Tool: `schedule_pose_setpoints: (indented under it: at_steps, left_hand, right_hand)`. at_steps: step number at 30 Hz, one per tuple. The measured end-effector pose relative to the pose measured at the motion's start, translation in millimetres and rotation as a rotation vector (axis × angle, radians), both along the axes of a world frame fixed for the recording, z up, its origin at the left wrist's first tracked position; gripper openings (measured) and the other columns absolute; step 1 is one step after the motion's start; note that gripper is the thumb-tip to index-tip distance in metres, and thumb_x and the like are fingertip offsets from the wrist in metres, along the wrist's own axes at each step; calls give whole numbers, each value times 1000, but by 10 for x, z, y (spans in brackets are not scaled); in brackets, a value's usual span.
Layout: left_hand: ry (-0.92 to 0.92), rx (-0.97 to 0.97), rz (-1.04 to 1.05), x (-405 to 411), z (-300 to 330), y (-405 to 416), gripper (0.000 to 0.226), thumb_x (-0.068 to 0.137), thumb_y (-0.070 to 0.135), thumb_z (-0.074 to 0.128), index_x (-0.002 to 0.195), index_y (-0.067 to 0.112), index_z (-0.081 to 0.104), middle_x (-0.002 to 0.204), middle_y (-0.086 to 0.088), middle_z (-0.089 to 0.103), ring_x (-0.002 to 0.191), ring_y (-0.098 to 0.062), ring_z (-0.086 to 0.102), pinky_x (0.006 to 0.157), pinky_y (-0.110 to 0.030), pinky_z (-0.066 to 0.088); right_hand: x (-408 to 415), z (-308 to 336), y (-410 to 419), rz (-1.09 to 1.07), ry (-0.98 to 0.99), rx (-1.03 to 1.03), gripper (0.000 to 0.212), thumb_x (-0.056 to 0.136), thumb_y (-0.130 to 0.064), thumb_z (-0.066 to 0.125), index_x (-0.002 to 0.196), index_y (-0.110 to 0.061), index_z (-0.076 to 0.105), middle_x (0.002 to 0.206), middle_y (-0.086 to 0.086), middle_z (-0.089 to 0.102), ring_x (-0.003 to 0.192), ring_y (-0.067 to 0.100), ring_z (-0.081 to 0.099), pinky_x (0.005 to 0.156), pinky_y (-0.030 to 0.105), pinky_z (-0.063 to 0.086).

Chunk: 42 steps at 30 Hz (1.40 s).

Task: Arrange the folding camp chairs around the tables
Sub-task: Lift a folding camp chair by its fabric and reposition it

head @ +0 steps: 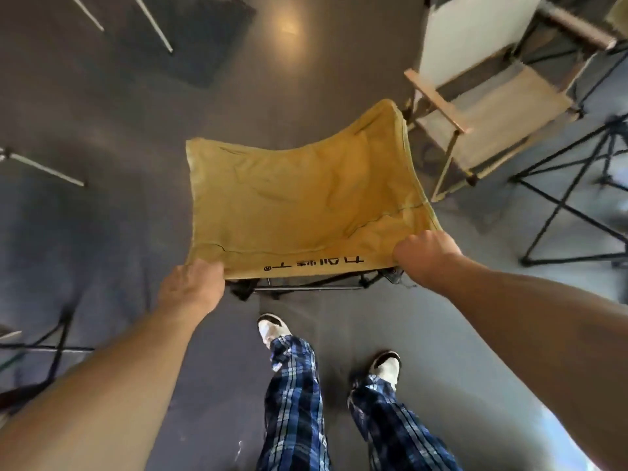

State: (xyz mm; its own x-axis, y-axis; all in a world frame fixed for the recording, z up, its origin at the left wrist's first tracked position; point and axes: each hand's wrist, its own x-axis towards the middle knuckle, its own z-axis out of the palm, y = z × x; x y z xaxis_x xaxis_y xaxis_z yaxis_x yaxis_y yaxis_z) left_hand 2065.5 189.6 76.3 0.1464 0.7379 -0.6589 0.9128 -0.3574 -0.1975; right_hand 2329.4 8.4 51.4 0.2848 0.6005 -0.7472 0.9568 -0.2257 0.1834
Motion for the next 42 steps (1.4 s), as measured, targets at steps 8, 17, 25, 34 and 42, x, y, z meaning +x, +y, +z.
schedule_pose_setpoints:
  at_steps: [8,17,25,34,42]
  left_hand:
    - [-26,35,296,-1929,-176,1300,31,95,14,36,116,12,60,94,-8,55,88,-32,58,76,-40,50]
    - [-15,76,675,-2955,-269,1848,24,100,24,39,111,11,56,107,-12,62,98,-33,61,82,-40,49]
    - [-1,152,987,-3008,-410,2058,29,101,24,37,127,17,45,111,-14,59,101,-36,62,84,-43,50]
    - [-81,192,1152,-3113,-656,2045,25,100,26,39,120,28,53,111,-12,56,104,-35,58,88,-45,50]
    - [-110,190,1018,-3359,-770,2238,24,99,16,43,115,23,58,98,-9,58,94,-34,62,84,-43,55]
  right_hand:
    - [-1213,-125,2356,354,11,7,22,88,-4,59,102,-18,67,102,-1,66,96,23,65,69,31,51]
    - [-2128,-104,4155,817,65,110,27,79,6,57,92,-14,69,91,2,69,87,29,68,59,32,46]
    - [-2375,-192,5268,1123,91,206,30,81,5,55,98,-14,71,96,4,71,92,30,69,65,33,50]
    - [-2805,-345,5842,1338,41,186,27,86,1,53,97,-17,70,98,2,71,94,27,69,71,30,50]
    - [-3102,-482,6083,1253,-18,191,23,89,-6,56,102,-20,69,94,-1,67,92,24,67,62,30,46]
